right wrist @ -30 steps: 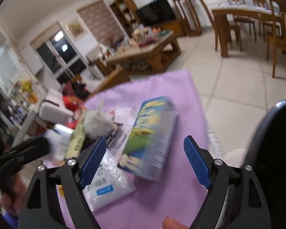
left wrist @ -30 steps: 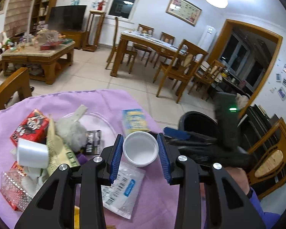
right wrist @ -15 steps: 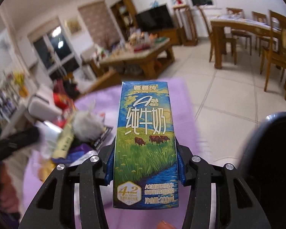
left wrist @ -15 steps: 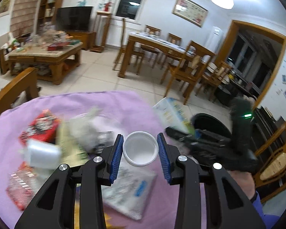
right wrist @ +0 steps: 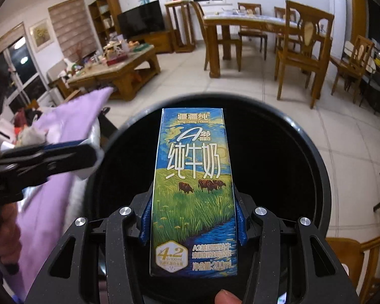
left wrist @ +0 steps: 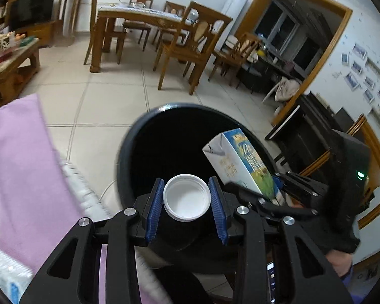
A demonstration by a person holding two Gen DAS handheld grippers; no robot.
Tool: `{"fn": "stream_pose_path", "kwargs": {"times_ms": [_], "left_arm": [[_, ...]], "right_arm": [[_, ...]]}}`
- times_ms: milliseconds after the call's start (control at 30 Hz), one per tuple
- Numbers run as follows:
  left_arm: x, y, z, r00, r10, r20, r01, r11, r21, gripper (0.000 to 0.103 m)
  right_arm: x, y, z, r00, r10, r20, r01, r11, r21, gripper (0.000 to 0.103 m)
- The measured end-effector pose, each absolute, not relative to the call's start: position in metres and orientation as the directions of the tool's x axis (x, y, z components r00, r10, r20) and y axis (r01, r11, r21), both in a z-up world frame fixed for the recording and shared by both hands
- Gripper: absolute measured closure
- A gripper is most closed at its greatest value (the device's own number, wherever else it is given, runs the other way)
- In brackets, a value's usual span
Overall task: Collect trash
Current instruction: 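Carry the lid and carton to the black bin and open both grippers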
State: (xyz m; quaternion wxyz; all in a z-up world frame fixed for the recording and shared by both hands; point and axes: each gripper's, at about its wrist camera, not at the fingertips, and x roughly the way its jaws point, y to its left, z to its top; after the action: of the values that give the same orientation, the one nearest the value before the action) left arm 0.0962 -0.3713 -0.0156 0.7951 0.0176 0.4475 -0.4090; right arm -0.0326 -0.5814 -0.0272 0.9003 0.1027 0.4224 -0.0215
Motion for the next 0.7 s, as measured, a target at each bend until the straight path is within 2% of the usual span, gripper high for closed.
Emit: {"fn": "stream_pose_path", "kwargs": {"times_ms": [333, 500, 700], "left_arm": [[0.095, -0.373, -0.034, 0.257, -0.557, -0.79, 0.65, 0.704, -0.285, 0.064], [0.088, -0.352, -0.016, 0.291, -0.578, -0.763, 0.644, 0.707, -0.29, 0.04], [0.072, -0.312, 0.011, 0.341, -0.613, -0.713, 0.636, 0.709, -0.306, 0.04]], "right_arm": [[-0.037, -0.586, -0.053, 0.622, 0.089, -0.778, 0.127, 0.969, 0.212, 0.051], [-0.032, -0.579, -0.044, 0.632, 0.093, -0.769, 0.133, 0.965, 0.227, 0.035], [-0.033, -0.554, -0.014, 0.682, 0.116, -0.722, 0.095, 0.965, 0.245, 0.035]]}}
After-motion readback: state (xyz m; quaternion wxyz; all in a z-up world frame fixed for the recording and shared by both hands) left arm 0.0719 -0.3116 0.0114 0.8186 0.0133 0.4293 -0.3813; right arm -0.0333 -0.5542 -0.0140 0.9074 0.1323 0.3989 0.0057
